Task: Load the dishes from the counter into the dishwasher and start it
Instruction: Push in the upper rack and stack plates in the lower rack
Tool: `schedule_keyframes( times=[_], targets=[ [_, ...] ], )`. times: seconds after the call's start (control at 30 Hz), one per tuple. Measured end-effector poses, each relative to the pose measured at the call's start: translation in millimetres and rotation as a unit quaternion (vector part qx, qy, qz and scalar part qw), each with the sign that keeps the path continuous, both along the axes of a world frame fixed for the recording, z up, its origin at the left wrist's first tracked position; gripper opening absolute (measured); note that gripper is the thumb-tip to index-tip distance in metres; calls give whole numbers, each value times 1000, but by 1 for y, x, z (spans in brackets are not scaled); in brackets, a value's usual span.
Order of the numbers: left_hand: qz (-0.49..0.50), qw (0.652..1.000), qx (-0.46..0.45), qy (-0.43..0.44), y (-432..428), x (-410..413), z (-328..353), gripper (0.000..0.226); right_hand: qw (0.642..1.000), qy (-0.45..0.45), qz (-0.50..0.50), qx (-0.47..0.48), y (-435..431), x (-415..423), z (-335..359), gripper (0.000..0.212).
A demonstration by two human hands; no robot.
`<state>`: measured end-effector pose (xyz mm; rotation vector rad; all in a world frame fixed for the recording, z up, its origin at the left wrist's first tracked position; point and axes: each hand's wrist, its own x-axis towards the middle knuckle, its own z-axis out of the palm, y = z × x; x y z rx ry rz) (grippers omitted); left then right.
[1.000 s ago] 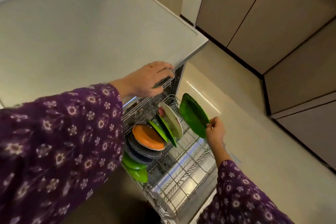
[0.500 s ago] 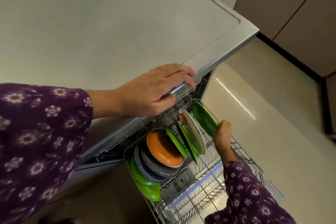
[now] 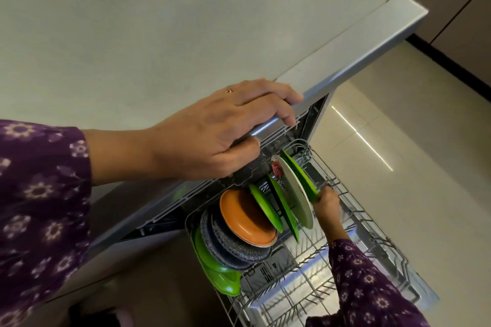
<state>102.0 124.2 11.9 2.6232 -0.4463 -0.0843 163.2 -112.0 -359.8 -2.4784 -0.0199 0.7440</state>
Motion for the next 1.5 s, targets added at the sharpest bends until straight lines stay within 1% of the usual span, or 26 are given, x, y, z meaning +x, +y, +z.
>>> schedule_keyframes(
  times=[0.07, 0.17, 0.27, 0.33, 0.4, 0.5, 0.6, 0.67, 0.77, 0.83, 0.93, 1.03, 1.07, 1.13, 1.23, 1.27, 1.33, 1.37, 1.43, 1.5],
  targets=[
    [1, 1000, -2, -2, 0, 0, 0, 42, 999, 36, 9, -27, -3, -3, -3, 10],
    [4, 1000, -8, -8, -1, 0, 0, 42, 997, 53, 24, -46, -6, -5, 0, 4],
    [4, 1000, -11, -12, -1, -1, 0, 41, 991, 82, 62, -82, -5, -1, 6, 12],
    [2, 1000, -10, -11, -1, -1, -1, 41, 987, 109, 73, -88, -3, 0, 10, 18],
    [1, 1000, -10, -16, -2, -2, -1, 41, 987, 117, 63, -87, -2, -1, 20, 23],
    [-2, 1000, -13, -26, -2, -3, -1, 40, 991, 107, 25, -82, -2, -4, 41, 25],
    [-5, 999, -15, -31, -2, -3, -2, 39, 995, 72, -39, -50, 0, -16, 79, 35],
    [-7, 999, -16, -38, -2, -4, -2, 38, 997, 47, -43, -31, 4, -31, 112, 34],
    [-10, 999, -3, -42, -3, -5, -3, 36, 1000, 12, -20, 3, 13, -61, 159, 30],
    [-4, 999, 4, -46, -2, -8, -3, 35, 1000, -11, 14, 20, 21, -81, 190, 27],
    [4, 997, 45, -63, -5, -15, 6, 35, 998, -12, 59, 14, 36, -114, 238, 27],
    [48, 993, 84, -65, -15, -36, 18, 33, 996, -16, 84, 25, 51, -150, 284, 25],
    [72, 992, 79, -67, -19, -47, 20, 34, 995, -21, 94, 28, 55, -162, 299, 24],
    [124, 989, 26, -75, -24, -82, 23, 35, 991, -39, 114, 50, 62, -185, 324, 22],
    [171, 981, -37, -81, -12, -164, 29, 34, 984, -65, 153, 70, 78, -227, 360, 10],
    [179, 979, -44, -84, -3, -192, 28, 34, 982, -66, 162, 72, 84, -242, 369, 11],
    [217, 973, -37, -65, 26, -264, 31, 35, 975, -63, 192, 88, 108, -281, 388, 17],
    [244, 968, -28, -56, 44, -305, 32, 35, 968, -63, 218, 105, 124, -305, 396, 16],
    [307, 951, -2, -43, 75, -380, 33, 33, 948, -65, 280, 139, 156, -350, 406, 9],
    [385, 922, 27, -27, 104, -467, 35, 31, 918, -57, 359, 160, 198, -403, 413, 11]
  ],
)
